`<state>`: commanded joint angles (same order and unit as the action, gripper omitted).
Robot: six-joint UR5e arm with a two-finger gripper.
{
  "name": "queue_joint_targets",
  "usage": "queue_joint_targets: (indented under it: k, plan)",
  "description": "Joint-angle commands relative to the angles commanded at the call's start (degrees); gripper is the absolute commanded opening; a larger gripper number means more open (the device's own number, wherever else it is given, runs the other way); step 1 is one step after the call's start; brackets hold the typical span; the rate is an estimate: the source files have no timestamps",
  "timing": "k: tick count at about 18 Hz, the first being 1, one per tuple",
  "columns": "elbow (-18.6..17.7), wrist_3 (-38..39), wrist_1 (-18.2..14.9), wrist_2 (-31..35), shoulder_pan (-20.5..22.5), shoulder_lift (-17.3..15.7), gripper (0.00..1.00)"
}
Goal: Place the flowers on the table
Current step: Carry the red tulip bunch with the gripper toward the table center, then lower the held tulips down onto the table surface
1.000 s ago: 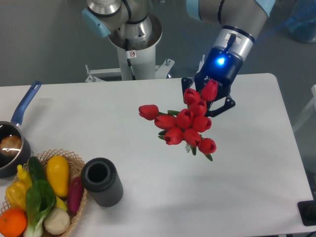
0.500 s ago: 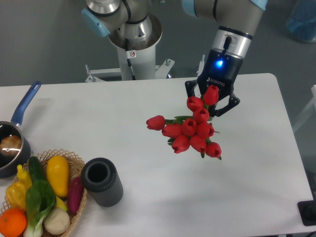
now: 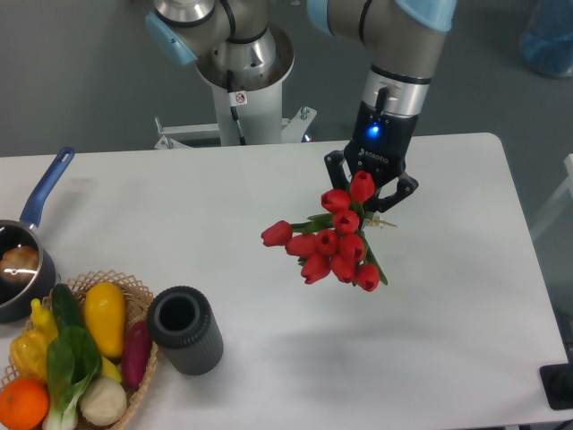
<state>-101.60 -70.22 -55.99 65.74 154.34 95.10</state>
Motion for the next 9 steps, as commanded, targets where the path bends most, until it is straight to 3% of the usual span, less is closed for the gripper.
queue_joint_targets:
  k: [9]
  plan:
    - [0.0, 0.0, -0.2, 7.8, -5.5, 3.5, 0.23]
